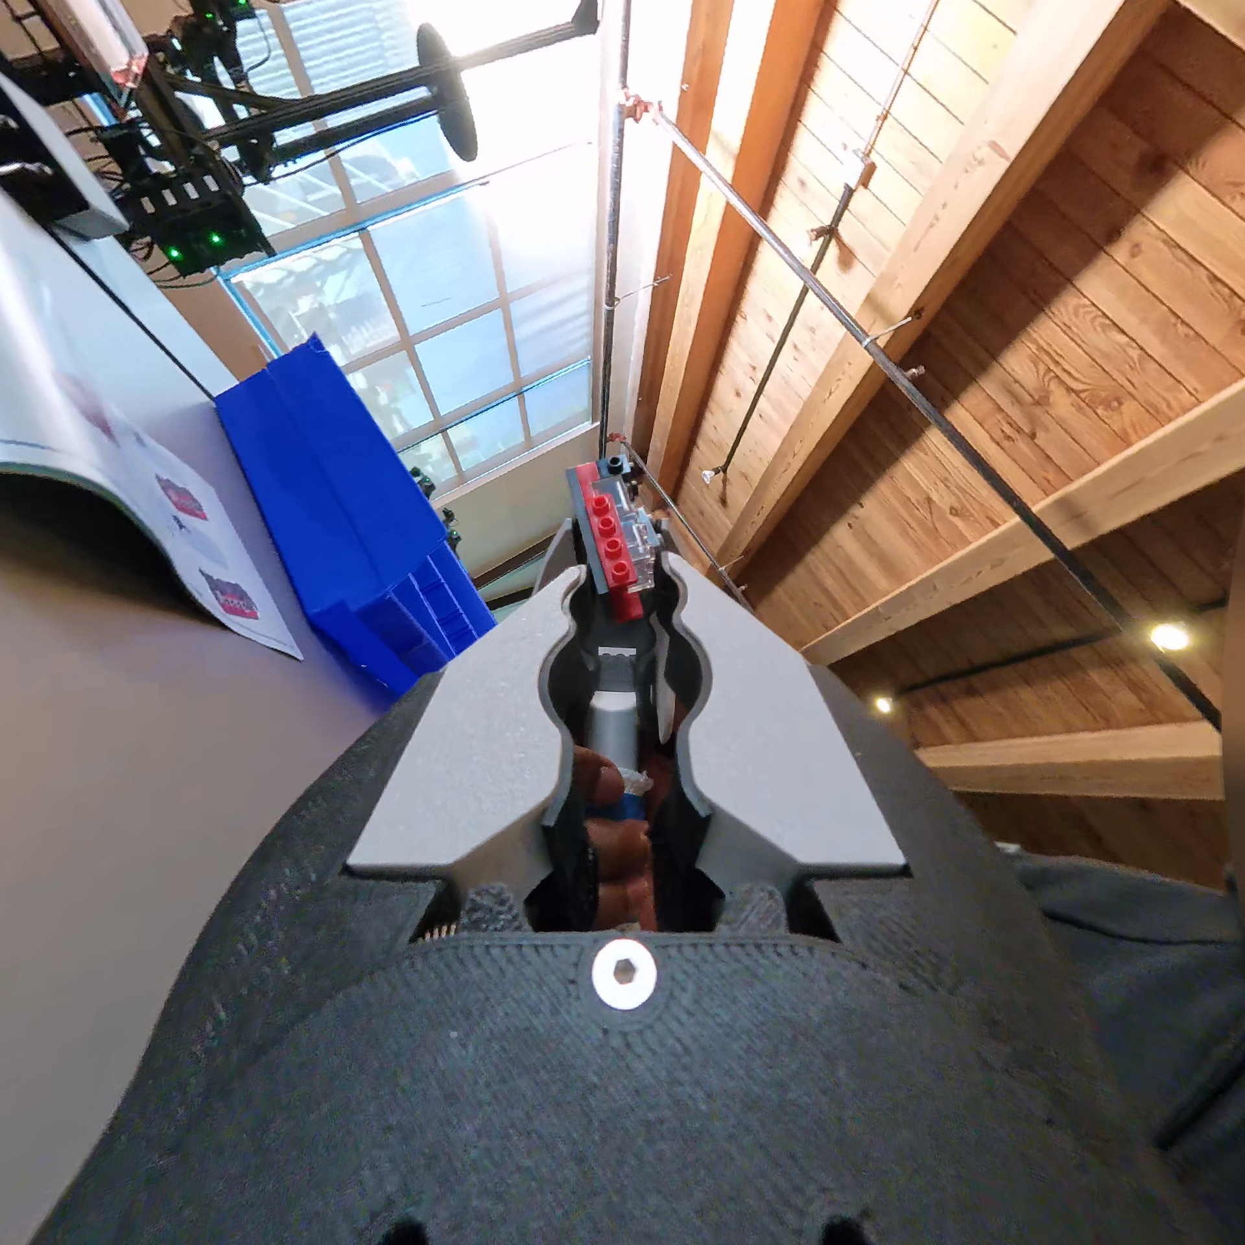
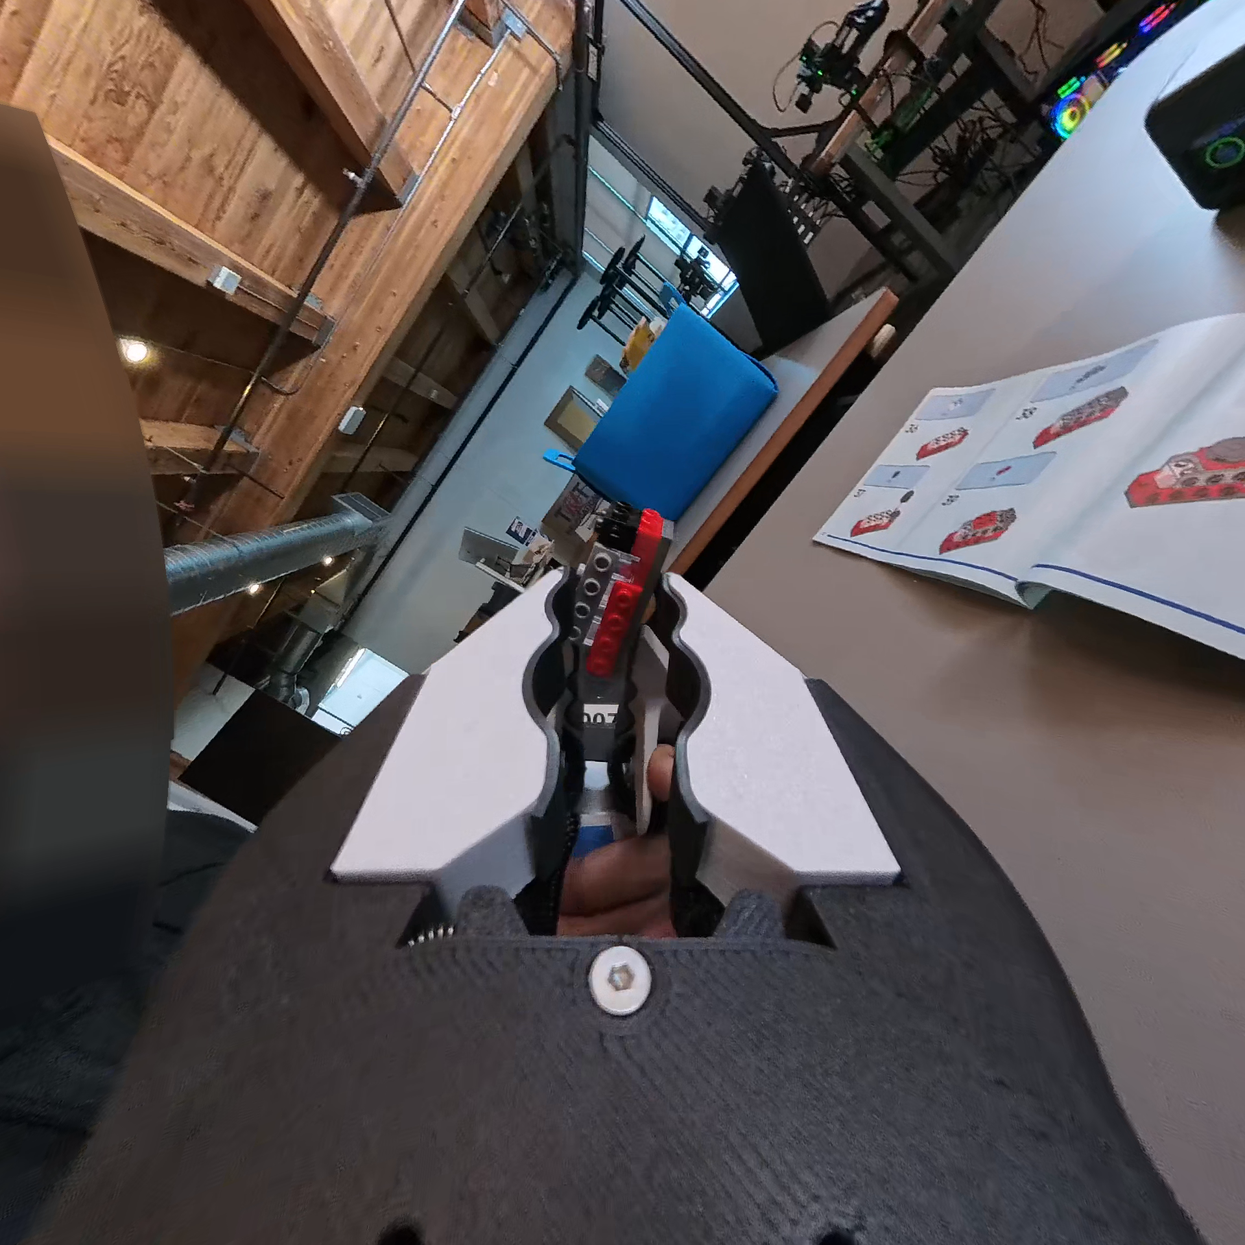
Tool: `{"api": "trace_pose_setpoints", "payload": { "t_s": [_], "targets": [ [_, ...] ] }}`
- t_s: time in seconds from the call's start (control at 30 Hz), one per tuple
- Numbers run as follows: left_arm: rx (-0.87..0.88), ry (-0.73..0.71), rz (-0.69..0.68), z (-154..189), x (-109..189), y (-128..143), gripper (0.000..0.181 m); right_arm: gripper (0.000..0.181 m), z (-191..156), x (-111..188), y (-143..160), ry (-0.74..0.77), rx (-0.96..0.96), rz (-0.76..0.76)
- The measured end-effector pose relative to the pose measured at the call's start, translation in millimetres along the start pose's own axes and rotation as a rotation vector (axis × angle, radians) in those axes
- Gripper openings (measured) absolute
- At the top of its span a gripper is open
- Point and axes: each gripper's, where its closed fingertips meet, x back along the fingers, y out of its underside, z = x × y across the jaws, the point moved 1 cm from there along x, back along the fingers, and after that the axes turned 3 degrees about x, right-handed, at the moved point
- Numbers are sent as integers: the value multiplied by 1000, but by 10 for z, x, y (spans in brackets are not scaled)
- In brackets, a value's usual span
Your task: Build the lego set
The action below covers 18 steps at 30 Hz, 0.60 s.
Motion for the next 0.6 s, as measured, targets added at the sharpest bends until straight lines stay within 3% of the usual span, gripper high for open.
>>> {"api": "trace_pose_setpoints", "payload": {
  "t_s": [0.6],
  "targets": [
    [-152, 146, -154, 272, 10, 105, 21, 20, -322, 92, -1, -29, 246, 20]
  ]
}}
